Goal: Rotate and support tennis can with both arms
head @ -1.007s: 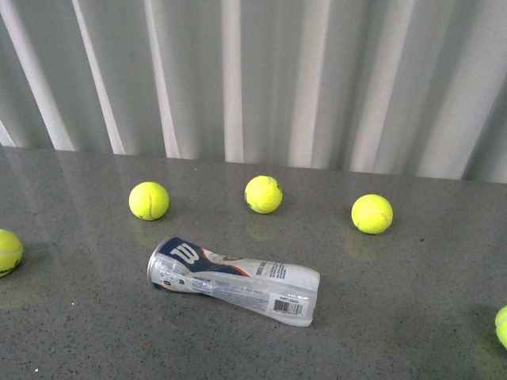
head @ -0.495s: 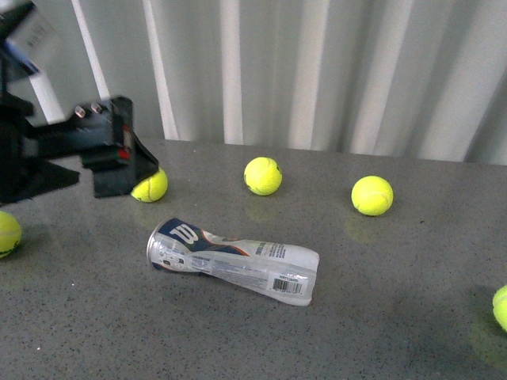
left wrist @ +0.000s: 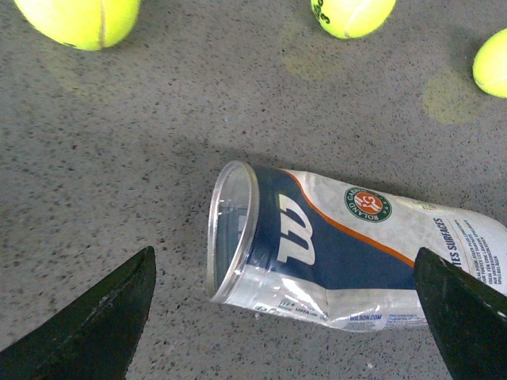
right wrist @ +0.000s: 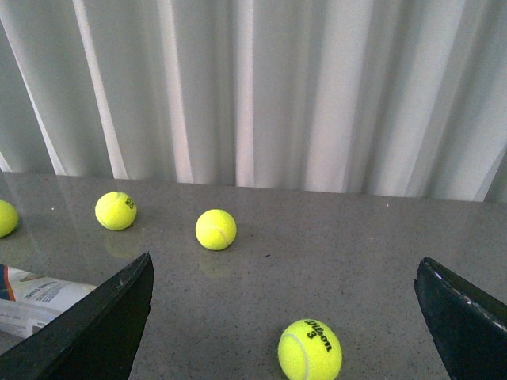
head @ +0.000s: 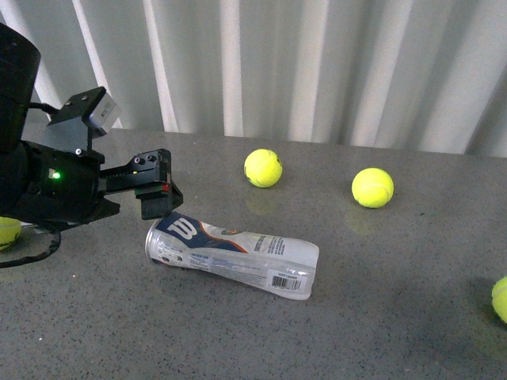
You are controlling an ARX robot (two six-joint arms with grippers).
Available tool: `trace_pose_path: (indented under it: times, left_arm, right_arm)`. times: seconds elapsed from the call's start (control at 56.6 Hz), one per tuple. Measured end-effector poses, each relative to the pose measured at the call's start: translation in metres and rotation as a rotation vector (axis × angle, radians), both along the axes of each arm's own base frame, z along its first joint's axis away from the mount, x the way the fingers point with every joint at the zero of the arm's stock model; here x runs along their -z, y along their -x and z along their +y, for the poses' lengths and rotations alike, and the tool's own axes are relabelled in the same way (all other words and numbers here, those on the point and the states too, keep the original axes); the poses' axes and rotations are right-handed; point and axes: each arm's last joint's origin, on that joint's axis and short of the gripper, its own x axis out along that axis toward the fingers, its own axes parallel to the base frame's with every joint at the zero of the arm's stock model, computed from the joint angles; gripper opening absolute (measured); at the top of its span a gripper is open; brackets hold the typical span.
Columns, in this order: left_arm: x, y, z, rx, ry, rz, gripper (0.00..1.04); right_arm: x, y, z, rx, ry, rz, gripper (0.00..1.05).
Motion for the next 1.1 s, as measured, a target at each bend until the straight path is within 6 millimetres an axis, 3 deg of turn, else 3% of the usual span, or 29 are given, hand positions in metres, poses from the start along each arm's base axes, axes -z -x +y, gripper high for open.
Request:
trace_pose_path:
  times: [0.336,0.601,0.954,1.095]
  left_arm:
    - [0.028,-0.03,-0.009,0.021,0.029,0.023,0.98]
    - [0.049,-0.035,-0.012,0.049,0.1,0.1,0.97]
    - [0.056,-0.036,-0.014,0.028,0.177,0.137,0.38]
    - [0.05,-0.036,-0.014,0.041,0.191,0.126,0.21]
  right_arm:
    - [0.0,0.0,0.0,0.0,0.0,0.0,0.98]
    - [0.0,0.0,0.0,0.0,0.0,0.0,0.98]
    - [0.0,0.0,0.0,0.0,0.0,0.0,0.98]
    - [0.0,0.0,0.0,0.0,0.0,0.0,0.98]
